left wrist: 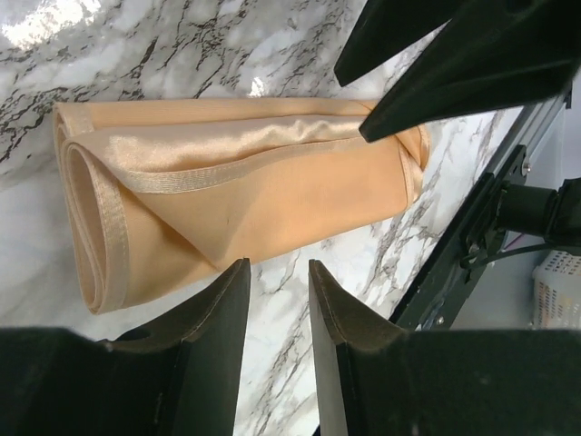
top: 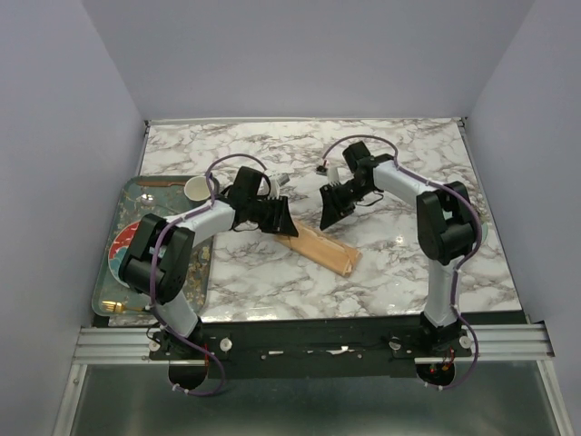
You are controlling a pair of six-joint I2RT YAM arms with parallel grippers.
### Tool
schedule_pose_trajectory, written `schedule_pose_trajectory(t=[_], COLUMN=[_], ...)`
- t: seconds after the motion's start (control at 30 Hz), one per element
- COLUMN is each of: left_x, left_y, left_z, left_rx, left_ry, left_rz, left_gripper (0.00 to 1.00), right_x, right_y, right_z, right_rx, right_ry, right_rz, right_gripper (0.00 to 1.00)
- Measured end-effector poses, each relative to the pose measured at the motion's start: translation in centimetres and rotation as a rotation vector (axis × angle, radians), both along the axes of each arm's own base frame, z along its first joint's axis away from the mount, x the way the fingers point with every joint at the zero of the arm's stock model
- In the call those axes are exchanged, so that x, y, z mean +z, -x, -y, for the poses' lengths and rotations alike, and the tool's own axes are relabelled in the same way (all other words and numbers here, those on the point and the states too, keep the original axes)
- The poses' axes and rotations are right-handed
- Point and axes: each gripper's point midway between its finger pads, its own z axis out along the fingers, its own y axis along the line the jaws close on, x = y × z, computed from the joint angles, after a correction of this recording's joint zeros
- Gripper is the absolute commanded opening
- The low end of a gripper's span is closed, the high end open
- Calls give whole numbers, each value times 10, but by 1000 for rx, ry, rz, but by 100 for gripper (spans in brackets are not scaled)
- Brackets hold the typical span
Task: Fold the napkin into a case and place the utensils inside
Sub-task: Smooth out the smaller rectangle-folded napkin at the center of the board, then pick up the smaller rectangle-folded napkin from the center of the board.
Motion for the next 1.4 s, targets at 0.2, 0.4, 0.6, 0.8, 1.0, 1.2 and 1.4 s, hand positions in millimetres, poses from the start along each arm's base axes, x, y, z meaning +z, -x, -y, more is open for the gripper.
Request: schedule_pose_trajectory(t=[0.2, 0.4, 0.6, 0.8, 1.0, 1.2, 1.4], left_x=[-7, -21, -36, -40, -50, -50, -50], left_y=[1, 0, -5, -17, -26, -30, -31], left_z=[-2, 1, 7, 13, 19, 22, 23], left_rx=[33, 40, 54, 88, 117, 133, 139], left_ry=[-37, -72, -97, -90, -82, -72, -67], left_rz=[-31, -57, -89, -99, -129, -140, -141], left_gripper=[37, 34, 29, 26, 24, 24, 24], right_x=[-5, -22, -32, -32, -35, -36, -40], right_y=[-4, 0, 2, 3, 4, 7, 7], right_z=[-13, -16, -15, -16, -15, -16, -16], right_rx=[31, 47, 60, 70, 82, 109, 117], right_ry=[-1, 18, 25, 23, 25, 36, 76], right_rz=[7, -27, -39, -34, -34, -20, 7], right_gripper=[47, 48, 46, 47, 45, 44, 40])
